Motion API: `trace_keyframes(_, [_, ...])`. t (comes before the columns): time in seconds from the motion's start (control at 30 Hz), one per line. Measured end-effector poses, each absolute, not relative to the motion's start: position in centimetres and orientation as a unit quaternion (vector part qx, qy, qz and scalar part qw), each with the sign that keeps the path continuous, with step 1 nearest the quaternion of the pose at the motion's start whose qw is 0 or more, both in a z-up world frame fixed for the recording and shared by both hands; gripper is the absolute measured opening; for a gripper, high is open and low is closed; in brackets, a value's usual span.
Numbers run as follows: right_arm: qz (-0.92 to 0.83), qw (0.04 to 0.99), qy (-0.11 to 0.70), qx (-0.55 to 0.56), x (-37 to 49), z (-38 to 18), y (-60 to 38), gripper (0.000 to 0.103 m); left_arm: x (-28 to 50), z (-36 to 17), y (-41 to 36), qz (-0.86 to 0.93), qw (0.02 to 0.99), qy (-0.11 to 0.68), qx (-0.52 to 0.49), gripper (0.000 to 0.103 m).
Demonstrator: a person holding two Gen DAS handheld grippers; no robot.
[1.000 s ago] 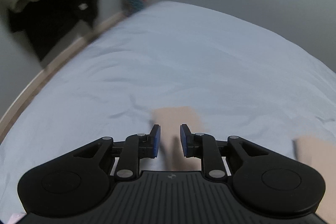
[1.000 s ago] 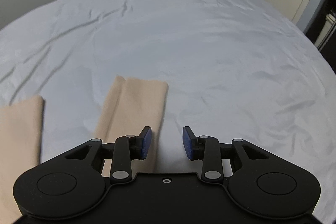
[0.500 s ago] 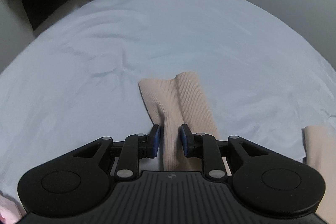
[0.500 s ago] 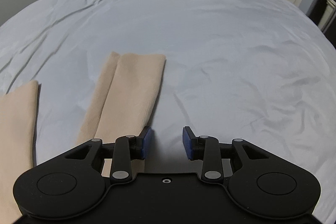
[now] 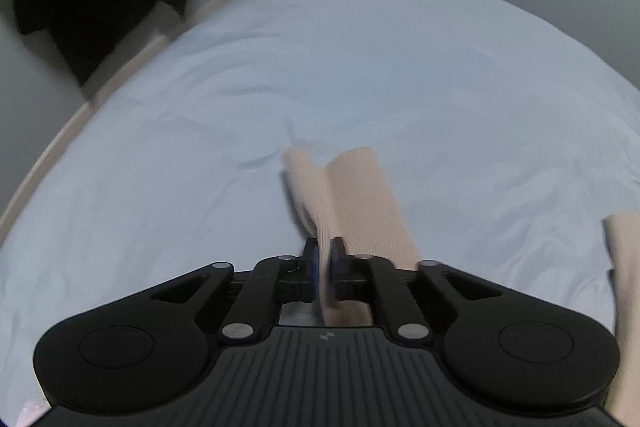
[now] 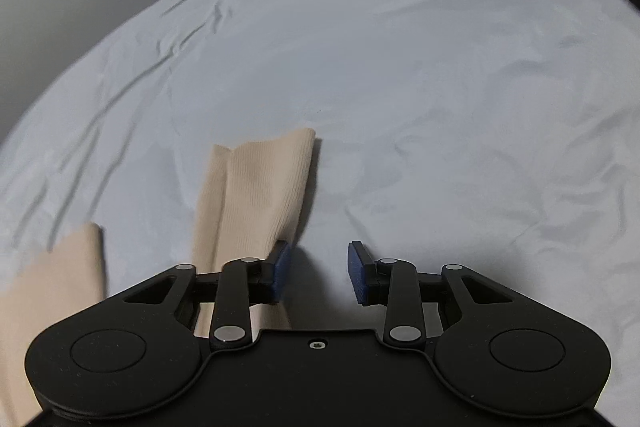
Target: Fold clothes
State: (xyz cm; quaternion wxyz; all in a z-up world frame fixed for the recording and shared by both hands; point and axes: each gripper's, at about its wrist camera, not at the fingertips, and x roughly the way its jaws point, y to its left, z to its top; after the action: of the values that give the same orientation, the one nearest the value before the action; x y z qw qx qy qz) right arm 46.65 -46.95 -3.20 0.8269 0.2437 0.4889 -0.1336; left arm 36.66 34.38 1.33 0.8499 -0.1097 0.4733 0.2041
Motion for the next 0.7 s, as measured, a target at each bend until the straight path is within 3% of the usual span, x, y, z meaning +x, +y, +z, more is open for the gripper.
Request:
trace_keyframes(0.17, [-0.135, 0.847, 0.448, 0.253, 46.3, -1.5, -47.9, 0.031, 36.7, 3.9, 33.4, 0.246, 0.863, 0.437, -0.06, 0.016])
trace_keyframes(0.27, [-0.099, 0.866, 0.427, 0.24, 46.9, 0.2, -46.9, 0.031, 37.2, 5.4, 31.9, 0.256, 0.874, 0.412, -0.036, 0.027])
trace_keyframes(0.47, [-0.071, 0.864, 0.458, 0.196, 50.4, -0.3, -43.2, 0.028, 38.3, 6.0, 27.2, 0.158, 0.883, 0.441, -0.03, 0.028])
trace_keyframes(0.7, [-0.106, 0.861, 0.475, 0.15, 53.5, -2.2, -41.2, 0.023, 40.2, 1.3, 25.4, 0.128, 0.86, 0.494, -0.014, 0.028])
